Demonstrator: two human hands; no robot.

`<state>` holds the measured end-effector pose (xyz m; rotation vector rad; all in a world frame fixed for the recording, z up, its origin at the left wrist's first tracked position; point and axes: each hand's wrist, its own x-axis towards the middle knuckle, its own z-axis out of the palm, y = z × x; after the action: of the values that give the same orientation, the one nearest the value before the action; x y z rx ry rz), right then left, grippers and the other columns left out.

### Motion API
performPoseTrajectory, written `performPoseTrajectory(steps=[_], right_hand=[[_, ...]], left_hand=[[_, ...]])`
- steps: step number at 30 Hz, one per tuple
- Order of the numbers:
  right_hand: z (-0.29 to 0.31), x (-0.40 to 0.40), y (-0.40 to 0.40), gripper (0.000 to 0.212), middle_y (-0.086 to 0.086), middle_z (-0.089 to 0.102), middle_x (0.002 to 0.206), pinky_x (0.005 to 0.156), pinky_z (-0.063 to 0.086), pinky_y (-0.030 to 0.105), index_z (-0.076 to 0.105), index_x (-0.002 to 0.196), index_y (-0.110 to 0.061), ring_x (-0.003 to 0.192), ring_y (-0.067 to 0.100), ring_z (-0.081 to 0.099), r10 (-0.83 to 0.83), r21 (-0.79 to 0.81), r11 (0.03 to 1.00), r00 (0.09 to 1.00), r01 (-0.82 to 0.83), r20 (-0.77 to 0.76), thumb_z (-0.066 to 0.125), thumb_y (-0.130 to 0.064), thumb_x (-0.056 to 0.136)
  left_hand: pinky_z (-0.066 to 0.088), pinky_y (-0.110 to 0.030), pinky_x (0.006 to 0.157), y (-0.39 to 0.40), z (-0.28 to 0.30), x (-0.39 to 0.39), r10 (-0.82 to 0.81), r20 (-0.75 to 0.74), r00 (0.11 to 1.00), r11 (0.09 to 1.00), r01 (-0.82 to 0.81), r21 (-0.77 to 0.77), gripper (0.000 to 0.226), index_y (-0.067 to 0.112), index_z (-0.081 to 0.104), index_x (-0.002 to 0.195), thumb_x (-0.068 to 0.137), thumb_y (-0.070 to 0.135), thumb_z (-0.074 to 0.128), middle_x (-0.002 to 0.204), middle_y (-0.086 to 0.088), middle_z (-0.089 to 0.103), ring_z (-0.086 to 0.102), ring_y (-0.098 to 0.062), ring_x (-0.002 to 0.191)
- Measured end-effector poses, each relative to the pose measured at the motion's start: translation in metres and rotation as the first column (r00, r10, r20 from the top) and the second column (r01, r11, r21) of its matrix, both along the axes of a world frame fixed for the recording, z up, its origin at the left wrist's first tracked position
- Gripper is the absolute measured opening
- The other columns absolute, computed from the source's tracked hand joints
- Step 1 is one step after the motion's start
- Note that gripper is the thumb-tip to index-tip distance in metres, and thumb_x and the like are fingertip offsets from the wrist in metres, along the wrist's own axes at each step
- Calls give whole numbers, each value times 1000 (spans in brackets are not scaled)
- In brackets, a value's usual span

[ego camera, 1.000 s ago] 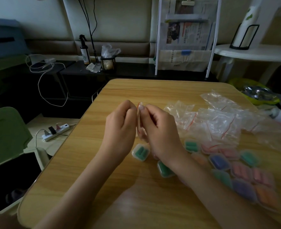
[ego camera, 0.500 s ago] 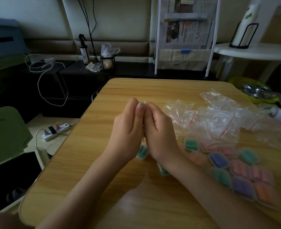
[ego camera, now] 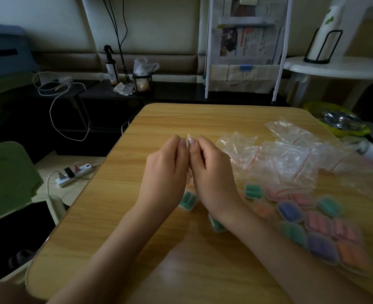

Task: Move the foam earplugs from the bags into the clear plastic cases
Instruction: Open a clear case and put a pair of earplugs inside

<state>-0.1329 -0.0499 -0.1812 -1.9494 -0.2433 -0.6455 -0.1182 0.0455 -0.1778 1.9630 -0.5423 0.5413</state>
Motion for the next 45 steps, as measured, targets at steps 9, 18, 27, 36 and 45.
performPoseTrajectory(steps=[9, 18, 27, 36, 45], right_hand=[[0, 3, -4, 35, -1, 53, 58, 49, 44, 39, 50, 76, -15, 51, 17, 53, -130, -263, 957, 991, 124, -6, 33, -31, 103], [3, 1, -3, 32, -11, 41, 54, 49, 31, 28, 44, 76, -21, 49, 12, 45, -228, -393, 894, 973, 216, 15, 31, -31, 103], [0, 6, -5, 26, -8, 41, 55, 42, 29, 28, 41, 78, -20, 46, 14, 42, -303, -499, 801, 943, 331, 138, 33, -27, 102], [6, 5, -12, 22, -11, 37, 56, 36, 26, 16, 48, 81, -14, 41, 6, 35, -152, -480, 815, 920, 323, 361, 48, -29, 97], [6, 4, -10, 11, 6, 55, 106, 43, 39, 18, 64, 90, -11, 85, 15, 53, -142, -476, 826, 928, 303, 344, 54, -9, 86]], left_hand=[[34, -18, 43, 0, -5, 4, 73, 2, 997, 995, -73, 65, 33, 21, 42, 67, 96, 32, 32, 54, 6, 44, 43, -8, 49], [32, -15, 42, -1, -9, 5, 118, 52, 992, 984, -124, 125, 35, 21, 41, 70, 94, 41, 26, 53, 9, 43, 45, -8, 45], [33, -22, 42, 0, -10, 5, 214, 88, 973, 953, -227, 200, 29, 13, 40, 72, 100, 21, 36, 52, 5, 39, 33, -9, 42], [32, -25, 39, 5, -4, 5, 256, 147, 956, 961, -268, 68, 31, 12, 43, 73, 101, 22, 36, 50, 3, 42, 37, -11, 39], [34, -16, 41, 5, -4, 5, 242, 193, 951, 964, -259, 66, 27, 16, 42, 75, 101, 20, 40, 50, 12, 38, 42, -12, 42]])
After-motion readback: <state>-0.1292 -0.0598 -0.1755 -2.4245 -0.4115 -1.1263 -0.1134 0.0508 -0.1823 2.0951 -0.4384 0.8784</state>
